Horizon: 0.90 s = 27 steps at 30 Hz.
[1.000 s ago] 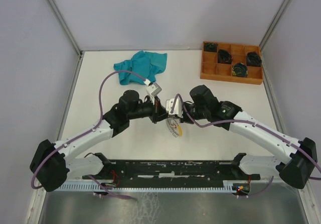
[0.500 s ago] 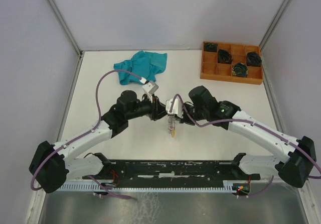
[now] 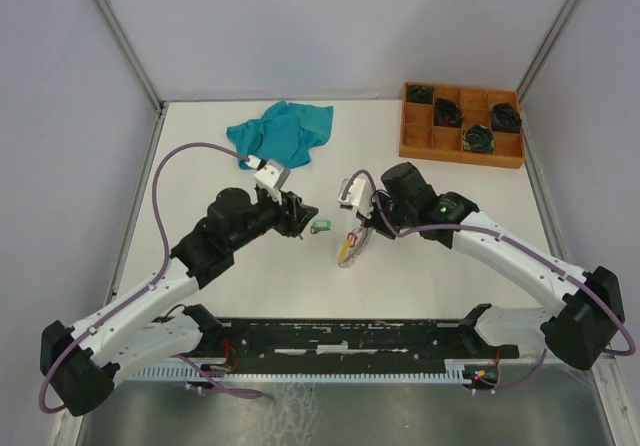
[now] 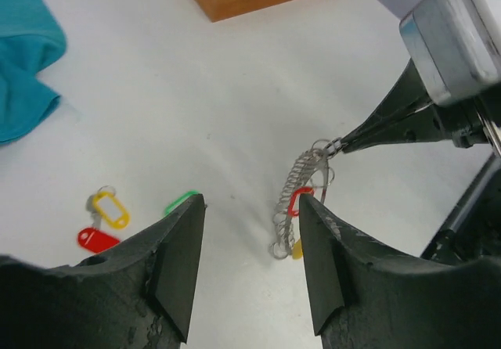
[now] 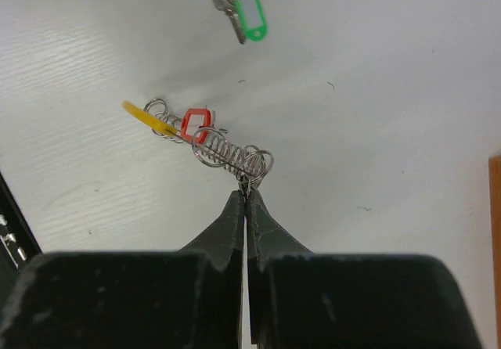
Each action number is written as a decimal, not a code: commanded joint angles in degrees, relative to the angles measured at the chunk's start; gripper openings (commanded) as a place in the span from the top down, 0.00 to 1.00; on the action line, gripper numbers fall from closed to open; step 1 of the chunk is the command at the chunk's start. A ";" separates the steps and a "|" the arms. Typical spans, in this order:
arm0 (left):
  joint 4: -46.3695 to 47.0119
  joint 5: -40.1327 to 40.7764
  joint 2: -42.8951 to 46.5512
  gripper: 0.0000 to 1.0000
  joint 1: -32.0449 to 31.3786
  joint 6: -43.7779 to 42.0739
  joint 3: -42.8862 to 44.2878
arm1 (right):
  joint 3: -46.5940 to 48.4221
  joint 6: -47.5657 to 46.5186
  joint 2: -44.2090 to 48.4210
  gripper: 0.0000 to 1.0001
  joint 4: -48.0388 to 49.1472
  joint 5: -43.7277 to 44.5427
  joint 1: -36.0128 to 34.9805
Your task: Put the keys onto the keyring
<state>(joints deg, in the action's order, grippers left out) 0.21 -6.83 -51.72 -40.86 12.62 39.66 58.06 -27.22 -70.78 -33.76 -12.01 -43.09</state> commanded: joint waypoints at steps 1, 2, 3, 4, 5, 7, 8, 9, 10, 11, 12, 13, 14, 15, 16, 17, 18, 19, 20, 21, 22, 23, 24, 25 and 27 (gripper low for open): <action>-7.95 11.36 3.51 0.39 0.20 -7.81 4.83 | 3.42 6.89 -1.61 0.99 4.67 4.94 4.92; -8.65 12.80 4.13 0.38 0.29 -8.99 5.05 | 3.41 8.65 -2.09 0.99 5.39 5.46 6.21; -9.01 14.11 4.70 0.36 0.34 -10.00 4.89 | 3.39 9.66 -2.54 0.99 5.86 5.82 7.17; -9.11 15.44 5.22 0.34 0.32 -10.53 4.60 | 3.34 10.72 -2.98 0.99 6.30 6.08 8.12; -9.29 16.81 5.80 0.33 0.41 -10.93 4.49 | 3.08 12.04 -3.48 0.99 6.85 6.73 9.02; -9.77 19.04 6.44 0.30 0.55 -11.40 4.44 | 2.23 14.65 -4.28 0.99 8.22 8.19 10.63; -10.14 20.30 6.79 0.29 0.57 -11.54 4.46 | 1.78 15.95 -4.70 0.99 8.64 8.86 11.45; -10.36 21.57 7.28 0.28 0.61 -11.75 4.46 | 1.02 17.09 -5.04 0.99 9.19 9.33 12.25; -10.41 22.97 7.99 0.27 0.61 -11.96 4.35 | 0.08 18.68 -5.37 0.99 10.17 10.39 13.06; -10.16 24.43 8.82 0.24 0.68 -12.00 3.83 | -0.90 20.41 -5.68 0.99 11.07 11.71 13.80; -9.64 26.41 9.83 0.20 0.69 -11.82 3.36 | -1.74 22.11 -5.88 0.99 11.82 12.59 14.85; -8.90 28.30 10.88 0.16 0.77 -11.49 2.68 | -2.53 23.84 -6.22 0.99 12.51 13.17 15.82; -8.16 29.79 11.80 0.12 0.80 -11.26 1.53 | -3.26 25.58 -6.70 0.99 13.04 13.67 16.91; -7.64 30.68 12.65 0.11 0.90 -11.41 0.83 | -3.90 27.39 -7.16 0.99 13.70 14.28 18.46; -7.45 31.26 13.26 0.10 0.95 -11.66 0.44 | -4.34 28.88 -7.63 0.99 14.22 14.44 19.69; -7.56 31.98 13.58 0.09 1.01 -11.85 0.22 | -4.86 30.28 -8.20 0.99 14.79 14.81 20.77; -7.75 33.04 13.79 0.09 1.04 -12.04 0.16 | -5.48 32.18 -8.88 0.99 15.40 15.36 21.72; -7.99 33.71 13.74 0.08 1.13 -12.04 0.28 | -5.83 33.29 -9.45 0.99 16.14 15.88 22.69; -8.22 34.21 13.58 0.07 1.26 -12.09 0.43 | -6.23 34.22 -10.00 0.99 16.65 16.02 23.64; -8.39 34.58 13.43 0.07 1.47 -12.05 0.56 | -6.52 35.35 -10.54 0.99 17.18 16.44 24.46; -8.58 35.01 13.41 0.07 1.78 -11.90 0.73 | -6.74 36.07 -11.20 0.98 17.49 16.52 25.20; -8.77 35.43 13.40 0.07 2.27 -11.47 0.88 | -6.76 36.77 -11.67 0.97 17.77 16.49 25.77; -8.91 35.74 13.40 0.07 3.02 -10.91 0.94 | -6.76 37.51 -12.15 0.95 17.98 16.79 26.12; -9.03 35.88 13.49 0.06 3.90 -10.22 1.02 | -6.74 38.54 -12.59 0.94 17.93 17.45 26.36; -9.17 35.79 13.74 0.04 6.23 -8.15 0.96 | -5.86 41.07 -13.25 0.90 16.33 21.15 26.57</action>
<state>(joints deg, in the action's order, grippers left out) -10.41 25.96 -38.35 -37.95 2.94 40.12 51.07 7.31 -83.46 -19.84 3.68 -17.04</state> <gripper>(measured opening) 0.944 0.074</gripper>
